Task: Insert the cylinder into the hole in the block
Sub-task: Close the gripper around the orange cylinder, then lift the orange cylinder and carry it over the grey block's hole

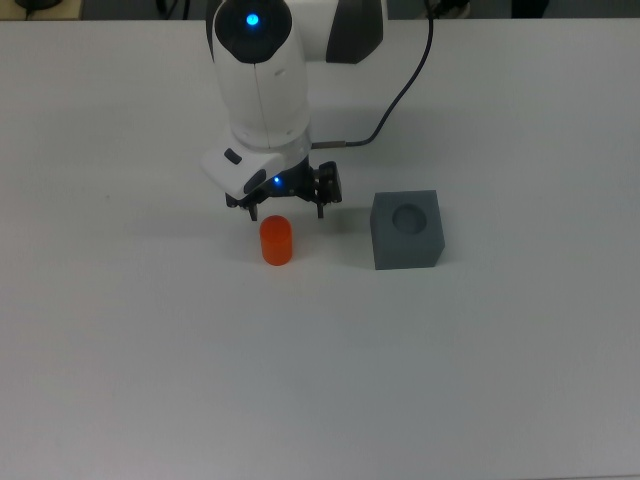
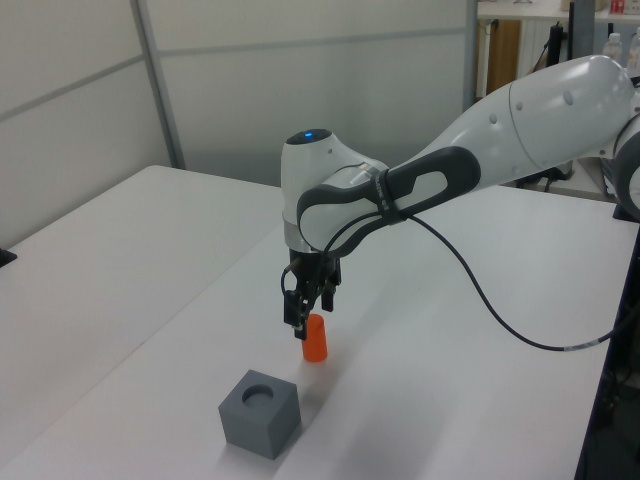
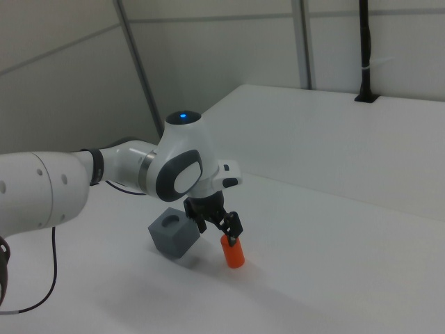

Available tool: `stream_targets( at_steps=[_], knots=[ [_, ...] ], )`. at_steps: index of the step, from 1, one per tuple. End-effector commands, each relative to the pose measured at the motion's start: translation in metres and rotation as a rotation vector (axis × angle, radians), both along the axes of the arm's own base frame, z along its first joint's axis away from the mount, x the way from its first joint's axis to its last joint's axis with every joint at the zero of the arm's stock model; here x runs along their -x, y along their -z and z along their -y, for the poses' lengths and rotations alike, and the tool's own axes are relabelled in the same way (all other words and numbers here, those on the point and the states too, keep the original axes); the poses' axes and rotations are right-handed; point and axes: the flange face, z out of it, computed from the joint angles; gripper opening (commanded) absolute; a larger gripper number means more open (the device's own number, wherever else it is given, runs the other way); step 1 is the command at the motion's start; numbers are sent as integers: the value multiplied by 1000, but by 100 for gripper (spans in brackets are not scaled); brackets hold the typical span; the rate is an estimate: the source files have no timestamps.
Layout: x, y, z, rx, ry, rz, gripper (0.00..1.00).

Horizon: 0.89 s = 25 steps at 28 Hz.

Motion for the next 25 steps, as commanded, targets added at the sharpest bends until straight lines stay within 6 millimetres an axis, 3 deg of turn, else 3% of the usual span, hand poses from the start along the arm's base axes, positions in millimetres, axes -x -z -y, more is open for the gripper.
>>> stream_targets(
  at_steps=[1,7,12,15,20,25],
  knots=[
    [-2,7,7,30,-12,23,100],
    [-7,24,8,52,-24,32,99],
    [-9,27,11,54,-20,37,82],
    [-10,28,11,55,-21,44,82],
    [-12,30,11,56,-22,55,57],
    [-10,19,10,55,-23,60,32]
  ],
)
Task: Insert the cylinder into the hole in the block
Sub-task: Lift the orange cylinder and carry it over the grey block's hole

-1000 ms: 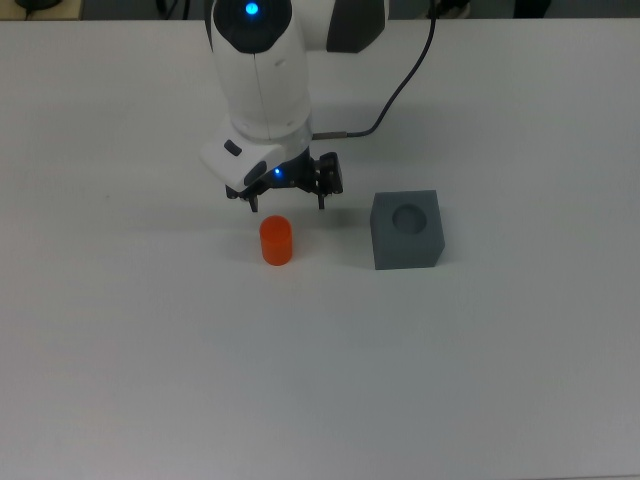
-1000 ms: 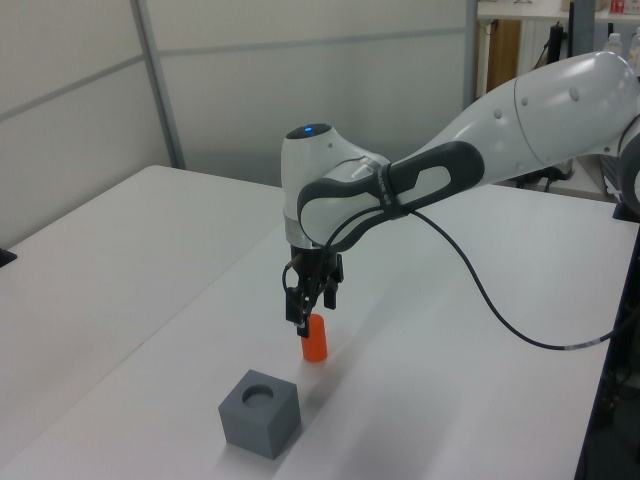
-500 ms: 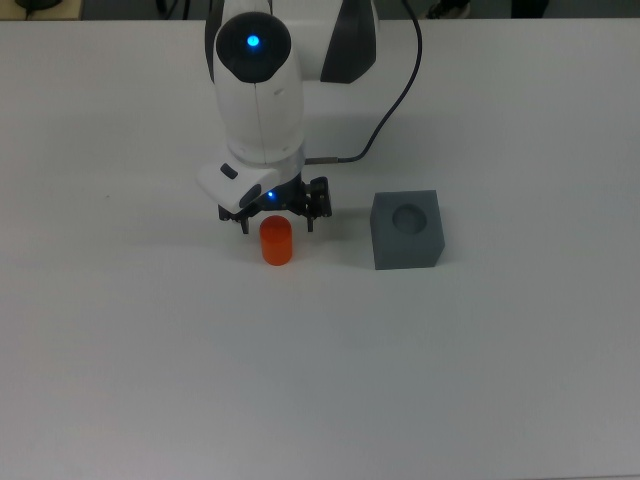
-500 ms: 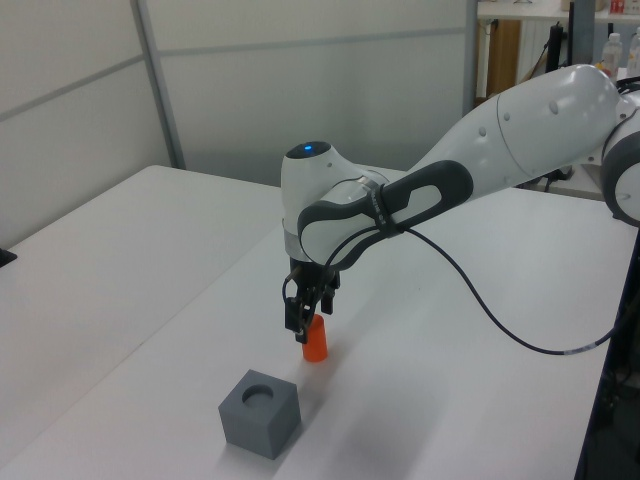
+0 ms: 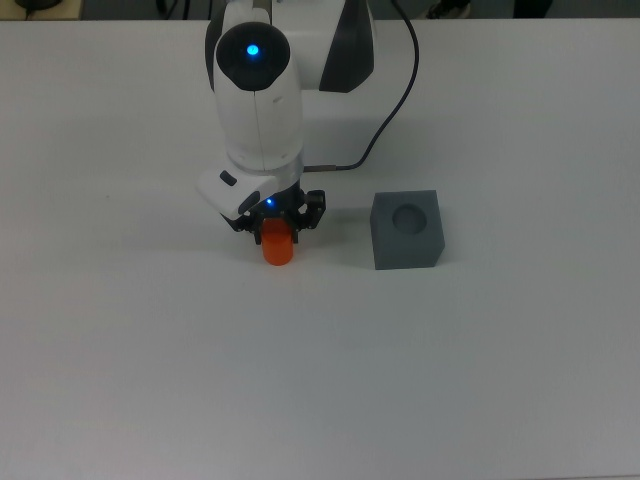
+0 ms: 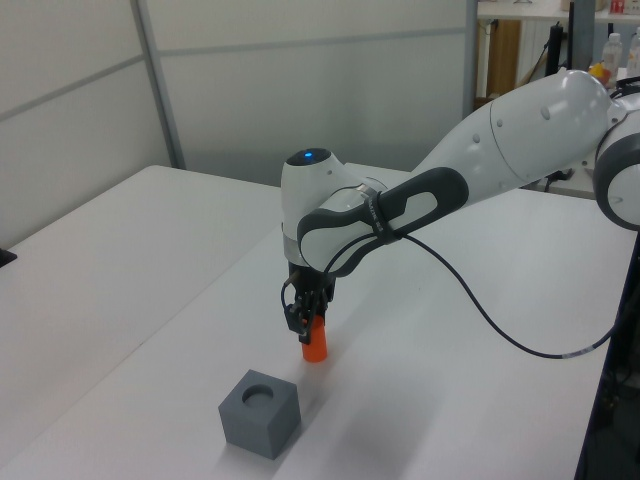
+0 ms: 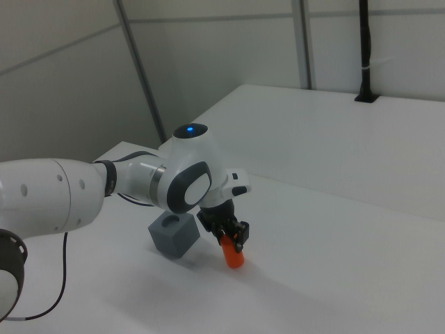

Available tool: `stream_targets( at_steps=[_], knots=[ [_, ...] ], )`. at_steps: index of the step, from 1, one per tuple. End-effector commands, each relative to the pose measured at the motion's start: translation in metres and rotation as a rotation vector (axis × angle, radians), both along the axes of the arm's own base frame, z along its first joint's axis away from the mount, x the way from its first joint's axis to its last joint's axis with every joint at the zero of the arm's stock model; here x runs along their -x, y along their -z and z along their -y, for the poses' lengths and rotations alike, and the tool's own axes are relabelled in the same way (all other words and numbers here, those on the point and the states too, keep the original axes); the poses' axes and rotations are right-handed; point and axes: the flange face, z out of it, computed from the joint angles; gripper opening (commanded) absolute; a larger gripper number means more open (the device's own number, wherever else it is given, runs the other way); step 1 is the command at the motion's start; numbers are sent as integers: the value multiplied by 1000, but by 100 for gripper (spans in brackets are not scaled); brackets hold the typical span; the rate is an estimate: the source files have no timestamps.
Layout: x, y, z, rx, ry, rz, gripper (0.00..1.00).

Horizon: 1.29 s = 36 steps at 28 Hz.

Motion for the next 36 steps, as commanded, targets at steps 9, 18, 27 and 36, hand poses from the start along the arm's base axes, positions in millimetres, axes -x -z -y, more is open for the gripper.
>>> stream_targets(
  at_steps=[9,18,27,36],
  knots=[
    [18,-59,-17,5,-38,-8,30],
    [20,-106,-87,-43,-44,60,31],
    [33,-106,-155,-2,-86,77,32],
    [38,-99,-170,10,-88,68,32]
  ],
)
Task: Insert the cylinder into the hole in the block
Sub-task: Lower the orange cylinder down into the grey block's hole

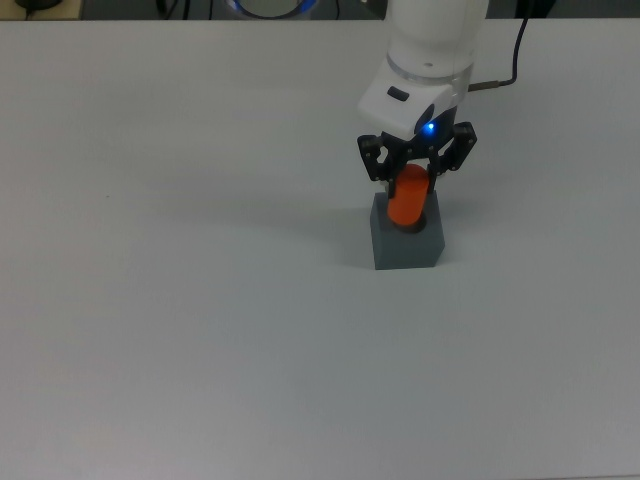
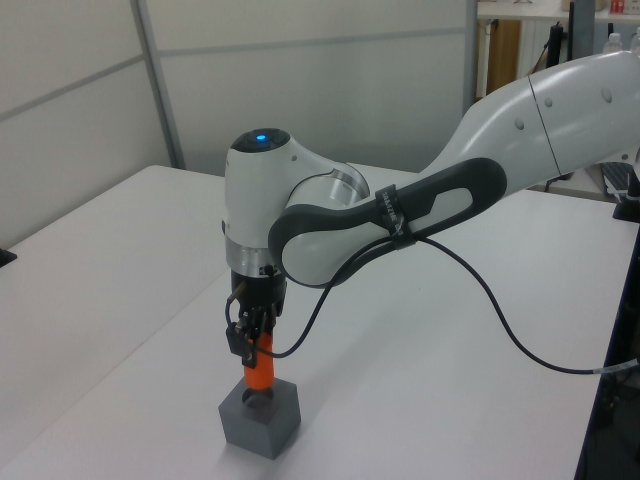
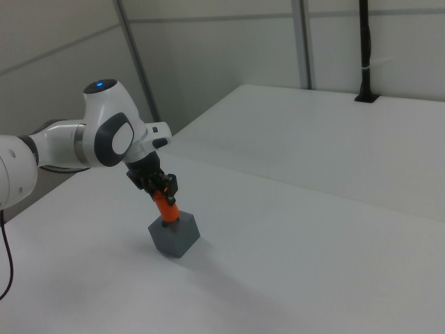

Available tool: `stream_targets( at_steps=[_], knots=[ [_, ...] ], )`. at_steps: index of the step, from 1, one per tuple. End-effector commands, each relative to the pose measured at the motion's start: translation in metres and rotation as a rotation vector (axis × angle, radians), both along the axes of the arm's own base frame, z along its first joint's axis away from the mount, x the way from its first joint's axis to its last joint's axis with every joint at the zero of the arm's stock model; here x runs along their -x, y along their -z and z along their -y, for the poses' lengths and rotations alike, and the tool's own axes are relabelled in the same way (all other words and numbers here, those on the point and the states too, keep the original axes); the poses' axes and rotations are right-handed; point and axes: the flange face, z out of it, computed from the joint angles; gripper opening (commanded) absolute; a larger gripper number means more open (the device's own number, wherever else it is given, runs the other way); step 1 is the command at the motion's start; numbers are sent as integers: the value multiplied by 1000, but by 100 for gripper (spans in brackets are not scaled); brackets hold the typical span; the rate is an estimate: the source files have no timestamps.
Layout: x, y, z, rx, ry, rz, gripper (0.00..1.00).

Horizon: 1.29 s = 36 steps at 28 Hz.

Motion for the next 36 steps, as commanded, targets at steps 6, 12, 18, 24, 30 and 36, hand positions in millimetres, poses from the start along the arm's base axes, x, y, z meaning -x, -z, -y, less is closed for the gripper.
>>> stream_targets(
  at_steps=[6,12,18,24,30,36],
  knots=[
    [0,15,-4,30,6,-30,32],
    [3,20,-16,48,10,-27,32],
    [2,30,-21,51,1,-36,32],
    [1,30,-21,54,-1,-33,33],
    [-1,31,-17,54,6,-31,33],
    [-3,32,-15,51,11,-28,33]
  ],
)
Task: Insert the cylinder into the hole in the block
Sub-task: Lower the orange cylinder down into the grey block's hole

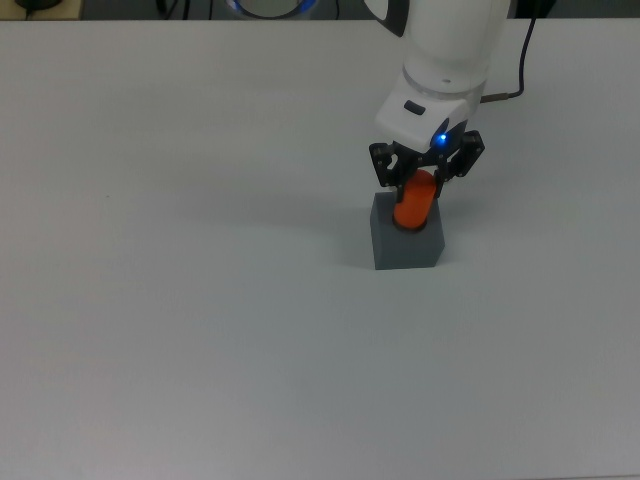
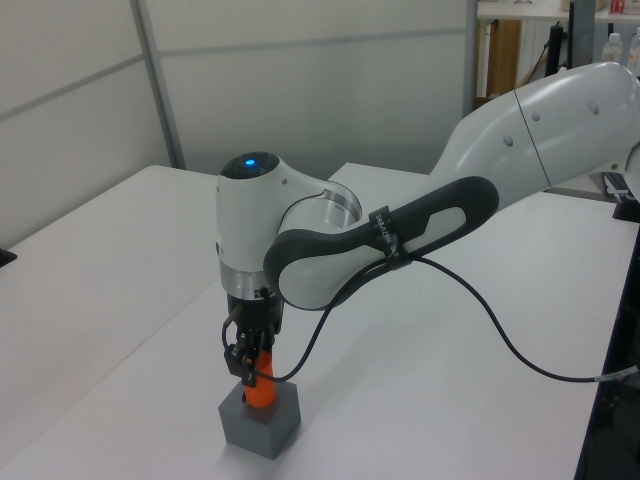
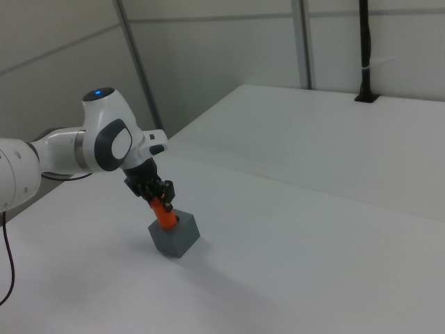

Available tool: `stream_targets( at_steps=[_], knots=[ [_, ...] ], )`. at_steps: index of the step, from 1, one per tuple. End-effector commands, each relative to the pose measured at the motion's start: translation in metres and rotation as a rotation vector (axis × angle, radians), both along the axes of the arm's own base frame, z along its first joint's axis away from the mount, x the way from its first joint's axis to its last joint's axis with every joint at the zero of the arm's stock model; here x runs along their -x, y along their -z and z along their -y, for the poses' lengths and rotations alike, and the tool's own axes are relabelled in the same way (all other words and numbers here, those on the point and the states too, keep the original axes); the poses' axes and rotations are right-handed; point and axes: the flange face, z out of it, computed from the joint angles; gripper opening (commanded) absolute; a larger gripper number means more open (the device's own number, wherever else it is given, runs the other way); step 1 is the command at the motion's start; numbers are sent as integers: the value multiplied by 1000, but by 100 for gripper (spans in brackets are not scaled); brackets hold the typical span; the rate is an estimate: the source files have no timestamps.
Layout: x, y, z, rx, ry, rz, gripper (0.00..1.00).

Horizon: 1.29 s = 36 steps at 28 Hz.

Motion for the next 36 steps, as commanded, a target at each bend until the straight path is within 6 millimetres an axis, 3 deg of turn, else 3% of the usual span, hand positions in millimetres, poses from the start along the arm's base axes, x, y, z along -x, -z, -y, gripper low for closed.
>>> stream_targets(
  at_steps=[1,6,7,9,10,21,25,28,32,36],
  knots=[
    [-5,12,5,24,23,-7,34],
    [-7,16,6,37,18,-7,39],
    [-7,16,7,41,19,-5,44],
    [-7,18,6,44,16,-7,66],
    [-7,18,7,44,17,-7,71],
    [-6,20,5,55,8,-9,77],
    [-6,19,5,54,8,-6,75],
    [-6,19,5,53,10,-8,64],
    [-6,18,5,50,12,-7,38],
    [-5,17,4,44,31,-7,35]
  ],
)
